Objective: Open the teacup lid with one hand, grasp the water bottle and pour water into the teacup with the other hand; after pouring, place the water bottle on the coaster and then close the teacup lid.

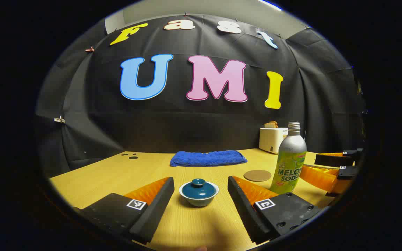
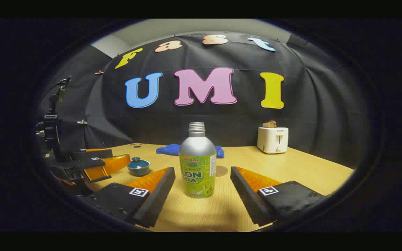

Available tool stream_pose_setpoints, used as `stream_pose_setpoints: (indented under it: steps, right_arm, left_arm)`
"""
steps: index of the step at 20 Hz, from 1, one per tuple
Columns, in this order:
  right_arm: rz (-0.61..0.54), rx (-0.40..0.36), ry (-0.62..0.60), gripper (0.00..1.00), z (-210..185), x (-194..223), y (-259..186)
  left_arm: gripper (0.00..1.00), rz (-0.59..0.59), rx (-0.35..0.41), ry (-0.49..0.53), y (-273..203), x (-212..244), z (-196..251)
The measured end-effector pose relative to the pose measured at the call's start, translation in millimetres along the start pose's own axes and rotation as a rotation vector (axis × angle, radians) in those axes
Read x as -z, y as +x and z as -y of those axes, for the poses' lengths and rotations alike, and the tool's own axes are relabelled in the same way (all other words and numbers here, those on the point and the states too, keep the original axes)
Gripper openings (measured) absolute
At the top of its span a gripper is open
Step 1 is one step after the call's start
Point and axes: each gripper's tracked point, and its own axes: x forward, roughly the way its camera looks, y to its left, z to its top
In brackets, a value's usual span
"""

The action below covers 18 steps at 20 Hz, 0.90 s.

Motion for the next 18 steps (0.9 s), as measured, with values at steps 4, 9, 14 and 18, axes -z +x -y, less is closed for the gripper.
stream_pose_setpoints:
  steps: [4, 9, 14, 18]
  right_arm:
    - [0.003, 0.012, -0.001, 0.98, 2.1, -1.0, -0.4]
    - [0.003, 0.011, -0.001, 0.98, 2.4, -1.4, -0.2]
    - [0.006, 0.019, -0.003, 0.98, 3.2, -1.4, 3.3]
    - [0.004, 0.02, -0.003, 0.99, 1.7, -0.6, 7.6]
  left_arm:
    - [0.98, -0.001, -0.005, 0.0, 0.1, -0.2, -1.1]
    - [0.98, 0.0, -0.004, 0.0, 0.3, -0.4, -1.2]
    - [0.98, -0.001, -0.021, 0.0, 1.2, 0.2, -4.2]
    - [0.98, 0.0, 0.004, 0.001, 4.3, -0.3, -2.3]
